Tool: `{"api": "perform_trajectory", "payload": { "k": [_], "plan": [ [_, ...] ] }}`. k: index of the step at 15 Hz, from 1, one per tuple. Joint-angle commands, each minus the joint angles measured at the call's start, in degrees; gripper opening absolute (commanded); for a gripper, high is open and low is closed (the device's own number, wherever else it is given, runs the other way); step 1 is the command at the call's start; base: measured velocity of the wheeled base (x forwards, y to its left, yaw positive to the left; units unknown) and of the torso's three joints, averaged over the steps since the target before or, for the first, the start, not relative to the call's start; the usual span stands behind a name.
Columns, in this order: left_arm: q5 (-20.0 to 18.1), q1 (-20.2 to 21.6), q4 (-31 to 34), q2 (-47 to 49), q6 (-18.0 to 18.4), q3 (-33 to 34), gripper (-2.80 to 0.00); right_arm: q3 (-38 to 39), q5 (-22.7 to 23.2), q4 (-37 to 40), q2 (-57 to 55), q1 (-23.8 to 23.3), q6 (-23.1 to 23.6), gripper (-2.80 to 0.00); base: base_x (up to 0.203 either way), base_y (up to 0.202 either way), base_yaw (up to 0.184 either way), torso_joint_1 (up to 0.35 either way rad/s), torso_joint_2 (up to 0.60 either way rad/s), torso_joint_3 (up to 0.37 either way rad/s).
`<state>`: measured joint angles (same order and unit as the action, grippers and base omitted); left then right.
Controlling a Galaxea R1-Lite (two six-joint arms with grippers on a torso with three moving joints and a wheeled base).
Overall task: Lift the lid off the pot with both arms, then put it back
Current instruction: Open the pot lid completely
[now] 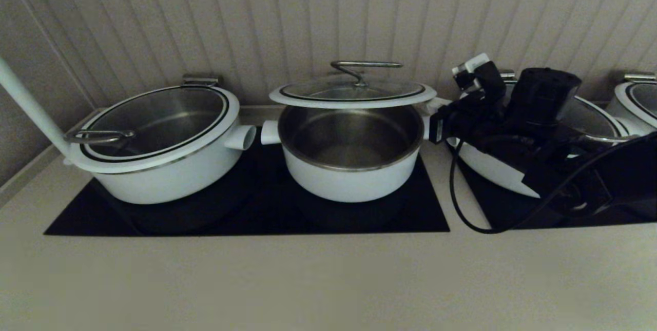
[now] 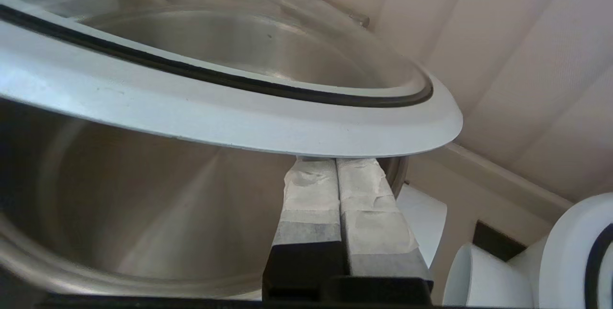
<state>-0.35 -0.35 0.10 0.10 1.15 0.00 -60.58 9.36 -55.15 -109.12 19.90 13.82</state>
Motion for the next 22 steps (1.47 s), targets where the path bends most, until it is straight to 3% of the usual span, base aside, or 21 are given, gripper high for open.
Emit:
{"api": "perform_trajectory", "payload": {
  "k": [1, 22],
  "plan": [
    [0.0, 0.0, 0.0, 0.0, 0.0, 0.0, -2.8, -0.9, 0.1, -1.2, -0.3, 0.0, 0.0, -2.8, 0.0, 0.0, 0.0, 0.0, 0.0, 0.0],
    [0.0, 0.0, 0.0, 0.0, 0.0, 0.0, -2.8, -7.6, 0.4, -7.7, -4.7, -1.8, 0.6, -2.8, 0.0, 0.0, 0.0, 0.0, 0.0, 0.0]
  ]
}}
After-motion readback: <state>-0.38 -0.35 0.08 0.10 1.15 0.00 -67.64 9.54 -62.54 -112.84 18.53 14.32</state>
